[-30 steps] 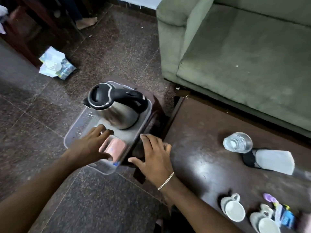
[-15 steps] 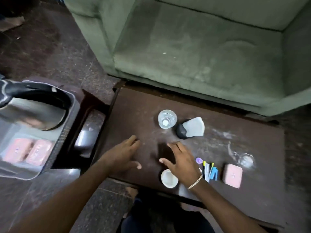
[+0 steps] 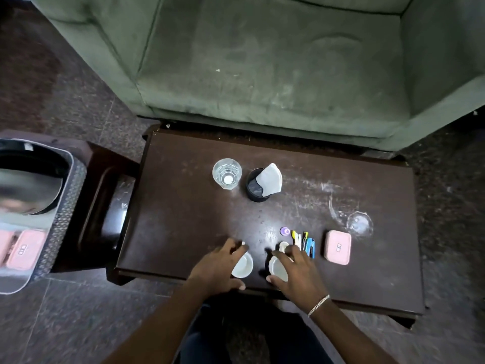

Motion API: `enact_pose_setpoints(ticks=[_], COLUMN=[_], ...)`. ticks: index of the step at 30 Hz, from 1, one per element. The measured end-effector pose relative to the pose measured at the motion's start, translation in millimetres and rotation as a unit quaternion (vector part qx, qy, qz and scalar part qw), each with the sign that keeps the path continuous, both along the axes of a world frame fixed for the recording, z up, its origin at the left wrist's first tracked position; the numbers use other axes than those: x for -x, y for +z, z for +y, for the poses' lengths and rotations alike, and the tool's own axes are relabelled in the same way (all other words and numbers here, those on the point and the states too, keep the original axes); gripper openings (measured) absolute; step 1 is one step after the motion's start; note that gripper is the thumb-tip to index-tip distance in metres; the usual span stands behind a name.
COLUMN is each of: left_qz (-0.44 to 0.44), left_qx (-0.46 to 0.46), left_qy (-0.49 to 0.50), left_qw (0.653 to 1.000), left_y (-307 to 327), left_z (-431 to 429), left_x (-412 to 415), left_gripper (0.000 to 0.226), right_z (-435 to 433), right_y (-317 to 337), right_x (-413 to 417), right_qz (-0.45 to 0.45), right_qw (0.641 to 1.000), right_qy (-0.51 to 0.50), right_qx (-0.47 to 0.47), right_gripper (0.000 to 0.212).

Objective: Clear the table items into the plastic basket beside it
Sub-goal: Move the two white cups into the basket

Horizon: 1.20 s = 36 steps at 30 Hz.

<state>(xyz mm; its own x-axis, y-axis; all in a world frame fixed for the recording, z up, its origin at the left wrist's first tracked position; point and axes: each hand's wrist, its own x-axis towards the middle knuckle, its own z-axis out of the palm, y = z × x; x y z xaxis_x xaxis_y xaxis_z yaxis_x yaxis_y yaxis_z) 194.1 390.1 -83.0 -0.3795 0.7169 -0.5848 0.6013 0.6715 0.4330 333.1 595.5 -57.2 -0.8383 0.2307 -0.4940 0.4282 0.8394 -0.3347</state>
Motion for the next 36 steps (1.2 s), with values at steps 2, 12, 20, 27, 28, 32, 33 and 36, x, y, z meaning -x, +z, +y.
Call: enact_pose_setpoints(ticks=[2,12,20,27,28,32,33,36], left_qz=[0.015,0.056,0.067,0.085,0.087,0.115,0.123,0.134], left_qx=[0.010,0.038,0.021,-0.022,-0.028,-0.047,-0.050,-0.067], left_qy=[0.000,0.016,0.028,0.048,0.056,0.095,0.108,0.143], left_qw=[1.000,0.998,0.997,0.995,0.994,0.988,0.985,0.978], left_y=[-1,-3,-5,16,21,47,55,77], left_z=[2,16,13,-10,-17,-53,-68,-102], left_x=[-8,-27,-24,6,13,42,51,75], left_gripper=[0.099,0.076,0.069,0.073,0.074,0.076,0.075,0.071], right_z=[-3,-8,-7,-25,-31,-64,-77,-107], right_y=[-6,-24,-27,-5,0,24,29,42], right_x=[-5,-24,-25,18,29,77,92,127], right_qz=[-0.012,-0.032,0.011,0.103,0.115,0.168,0.185,0.209], right_qw=[1.000,0.999,0.999,0.994,0.993,0.986,0.983,0.977], right_qy=[0.007,-0.003,-0.019,-0.017,-0.013,0.005,0.014,0.036], right_qx=[-0.014,-0.039,-0.026,-0.013,-0.014,-0.005,0.005,0.025], right_gripper=[0.070,0.079,0.077,0.068,0.066,0.066,0.067,0.070])
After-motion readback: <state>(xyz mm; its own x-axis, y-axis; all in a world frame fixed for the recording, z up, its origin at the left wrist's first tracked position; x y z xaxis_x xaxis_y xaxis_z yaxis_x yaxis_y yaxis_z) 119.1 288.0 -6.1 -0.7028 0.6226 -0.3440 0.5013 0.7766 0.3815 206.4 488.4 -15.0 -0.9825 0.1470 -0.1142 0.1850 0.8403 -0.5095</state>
